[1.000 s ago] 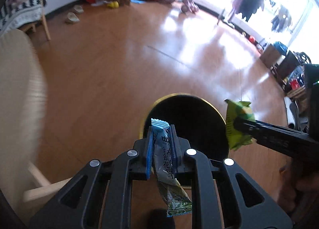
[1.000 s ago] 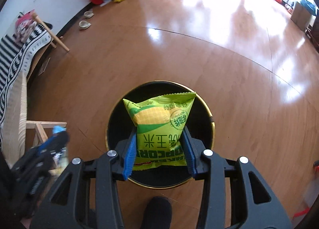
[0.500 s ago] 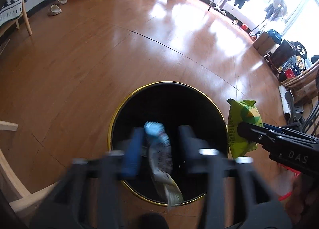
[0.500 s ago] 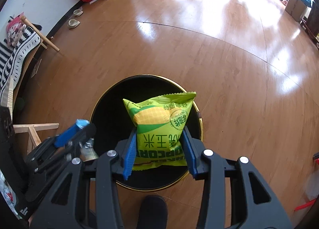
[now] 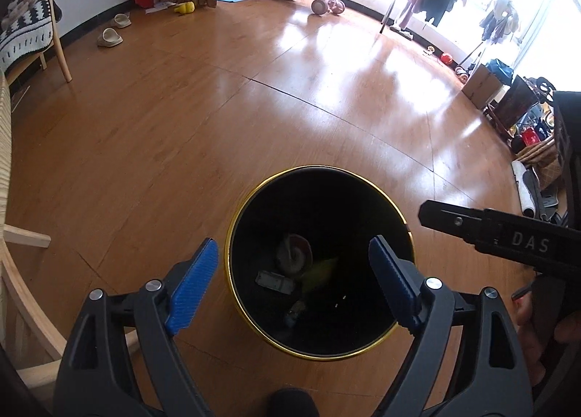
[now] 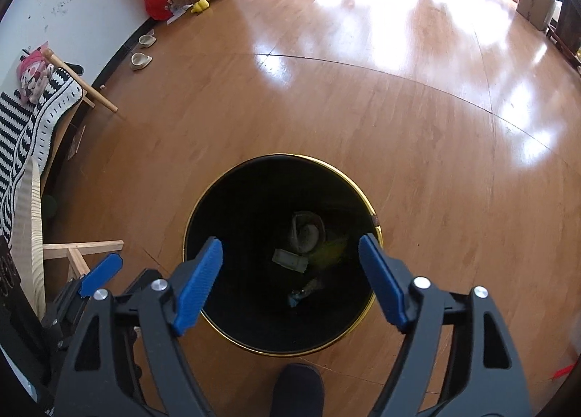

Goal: Collect trash
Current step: 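Grasp the white paper box with the left tool while the right tool grasps the clear plastic bag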

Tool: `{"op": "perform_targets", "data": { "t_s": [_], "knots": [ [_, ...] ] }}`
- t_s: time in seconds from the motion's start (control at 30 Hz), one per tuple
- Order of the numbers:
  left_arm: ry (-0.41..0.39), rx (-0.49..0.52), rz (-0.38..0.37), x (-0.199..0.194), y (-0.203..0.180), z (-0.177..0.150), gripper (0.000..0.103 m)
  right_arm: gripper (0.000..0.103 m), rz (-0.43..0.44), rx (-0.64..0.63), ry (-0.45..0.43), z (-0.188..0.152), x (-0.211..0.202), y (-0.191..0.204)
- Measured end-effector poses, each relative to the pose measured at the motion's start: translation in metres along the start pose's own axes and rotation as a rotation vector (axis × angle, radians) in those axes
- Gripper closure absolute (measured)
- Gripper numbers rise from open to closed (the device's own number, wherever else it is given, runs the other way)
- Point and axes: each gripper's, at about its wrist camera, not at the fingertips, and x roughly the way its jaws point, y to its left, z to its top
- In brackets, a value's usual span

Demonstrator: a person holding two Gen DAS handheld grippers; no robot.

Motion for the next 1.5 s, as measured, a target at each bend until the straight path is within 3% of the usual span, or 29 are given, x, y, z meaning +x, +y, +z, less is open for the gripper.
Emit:
{"op": "perform_targets", "data": {
  "t_s": [0.17,0.27,0.37,0.47,0.57,0.8,0.93,1.1,1.33,1.5],
  "knots": [
    [-0.014,-0.018,-0.019,-0.023,-0.003,0.001,0.013,0.016,-0.015,-0.024,-0.041,0.002,-0.020,0.013],
    [-0.034,-0.042,-0.026,-0.051,0.003,-0.001,0.011,0.009,0.008,-0.051,-0.106,0.004,-0.045,0.030],
    [-0.055,-0.078,-0.001,-0.091,0.014,-0.004,0.010,0.008,0.040,-0.102,-0.166,-0.001,-0.072,0.057],
    [-0.118,-0.093,0.060,-0.142,0.035,-0.013,0.009,0.008,0.105,-0.153,-0.200,-0.010,-0.095,0.097],
    [-0.167,-0.134,0.168,-0.193,0.069,-0.029,0.009,0.008,0.171,-0.225,-0.206,-0.023,-0.110,0.148],
    [-0.219,-0.375,0.366,-0.308,0.185,-0.111,0.009,0.008,0.324,-0.444,-0.154,-0.080,-0.127,0.294],
    [-0.242,-0.484,0.507,-0.369,0.244,-0.172,0.009,0.008,0.351,-0.632,-0.121,-0.135,-0.130,0.383],
    [-0.252,-0.666,0.627,-0.429,0.308,-0.249,0.009,0.008,0.382,-0.807,-0.098,-0.199,-0.130,0.473],
    [-0.282,-0.851,0.708,-0.480,0.358,-0.324,0.009,0.008,0.468,-0.912,-0.035,-0.257,-0.126,0.545],
    [-0.281,-0.896,0.713,-0.481,0.383,-0.340,0.009,0.008,0.534,-0.901,0.042,-0.278,-0.114,0.570]
  ]
}}
